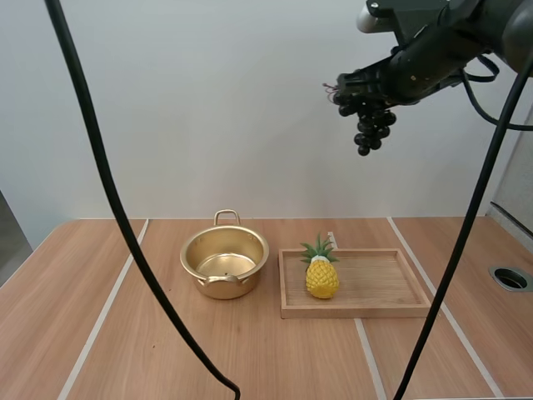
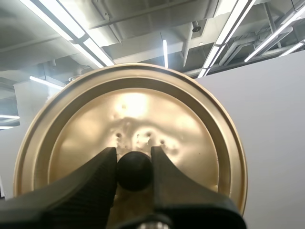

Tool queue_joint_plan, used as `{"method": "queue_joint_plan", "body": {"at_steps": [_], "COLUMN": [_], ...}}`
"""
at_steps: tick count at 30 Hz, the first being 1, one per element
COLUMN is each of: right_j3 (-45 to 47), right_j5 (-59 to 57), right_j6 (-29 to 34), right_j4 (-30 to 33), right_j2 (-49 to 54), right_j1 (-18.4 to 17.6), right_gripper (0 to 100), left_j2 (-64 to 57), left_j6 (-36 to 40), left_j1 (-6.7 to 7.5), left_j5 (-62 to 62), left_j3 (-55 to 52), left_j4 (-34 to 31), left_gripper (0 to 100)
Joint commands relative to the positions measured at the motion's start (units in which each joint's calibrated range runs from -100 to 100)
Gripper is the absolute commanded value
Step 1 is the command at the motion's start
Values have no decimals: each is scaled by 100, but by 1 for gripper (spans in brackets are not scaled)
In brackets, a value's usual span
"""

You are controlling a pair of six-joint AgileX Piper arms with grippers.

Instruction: Open the pot, put the grape inside, and close it

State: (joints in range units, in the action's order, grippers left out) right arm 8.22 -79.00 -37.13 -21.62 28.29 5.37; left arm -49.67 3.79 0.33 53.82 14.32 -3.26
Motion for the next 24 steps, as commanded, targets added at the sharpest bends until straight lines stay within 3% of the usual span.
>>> {"method": "queue_joint_plan", "body": {"at_steps": [1, 13, 24], "right_j3": [-72, -72, -72], "right_j5": [-458, -1754, -1541], "right_j6": [-659, -887, -879], "right_j4": [-761, -812, -213], "right_j2": [57, -536, -1360], "right_j1": [-149, -1285, -2007], "right_gripper": [0, 0, 0], "left_j2": [-121, -418, -509], "left_j6": [-18, -18, -18], "left_j1": [5, 5, 5], "left_j5": [-207, -17, 364], "left_j3": [36, 36, 36], "left_j4": [-82, -211, -392], "left_gripper": [0, 0, 0]}}
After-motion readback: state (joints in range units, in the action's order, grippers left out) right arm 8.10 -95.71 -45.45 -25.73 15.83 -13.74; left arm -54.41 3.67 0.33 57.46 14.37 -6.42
